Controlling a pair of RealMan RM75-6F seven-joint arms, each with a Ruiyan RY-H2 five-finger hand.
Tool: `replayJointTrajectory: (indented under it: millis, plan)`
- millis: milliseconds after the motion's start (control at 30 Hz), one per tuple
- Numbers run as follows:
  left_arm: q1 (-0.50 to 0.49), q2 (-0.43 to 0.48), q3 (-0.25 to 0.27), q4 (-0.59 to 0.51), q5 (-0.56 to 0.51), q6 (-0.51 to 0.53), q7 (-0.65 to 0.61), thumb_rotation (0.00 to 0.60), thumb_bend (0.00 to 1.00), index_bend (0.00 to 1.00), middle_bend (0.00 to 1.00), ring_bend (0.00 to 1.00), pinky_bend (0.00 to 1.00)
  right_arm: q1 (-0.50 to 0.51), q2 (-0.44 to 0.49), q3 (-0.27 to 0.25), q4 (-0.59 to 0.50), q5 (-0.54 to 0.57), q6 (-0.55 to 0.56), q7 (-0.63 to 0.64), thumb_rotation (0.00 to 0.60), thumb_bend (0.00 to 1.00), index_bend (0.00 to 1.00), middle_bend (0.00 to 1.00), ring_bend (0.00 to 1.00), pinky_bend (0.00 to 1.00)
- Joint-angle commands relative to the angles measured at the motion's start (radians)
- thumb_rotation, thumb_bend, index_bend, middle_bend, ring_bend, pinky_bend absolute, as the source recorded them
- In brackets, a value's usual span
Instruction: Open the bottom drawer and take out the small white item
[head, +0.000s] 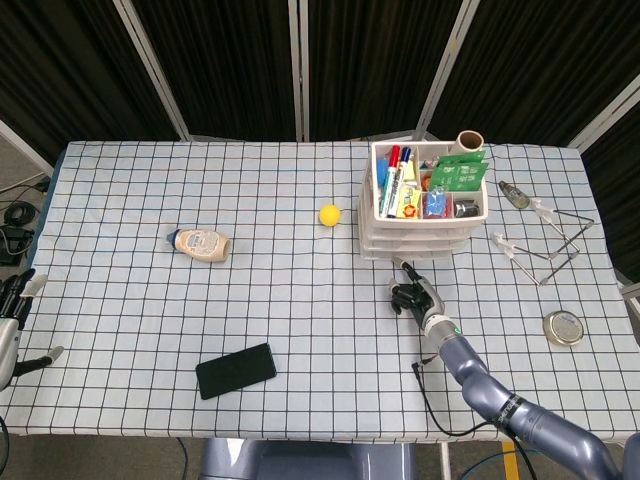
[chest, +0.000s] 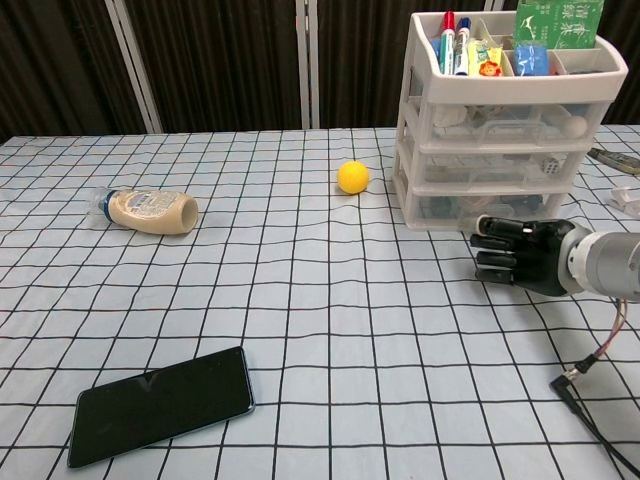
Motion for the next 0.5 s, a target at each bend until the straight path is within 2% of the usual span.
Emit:
replayJointTrajectory:
  millis: [33, 500]
  plan:
    - [0.000, 0.000, 0.000, 0.000, -0.001, -0.001, 0.001, 0.600, 0.00, 0.00, 0.00, 0.00, 0.00, -0.006, -0.005, 0.003, -0.002, -0.008, 0.020, -0.008, 0.600, 0.54, 0.11, 0.94, 0.96, 0.85]
    - [-0.003, -0.001, 0.003, -0.004, 0.001, -0.008, 0.008, 0.600, 0.00, 0.00, 0.00, 0.00, 0.00, -0.002, -0.023, 0.013, 0.008, 0.012, 0.043, -0.032, 0.600, 0.54, 0.11, 0.94, 0.96, 0.84]
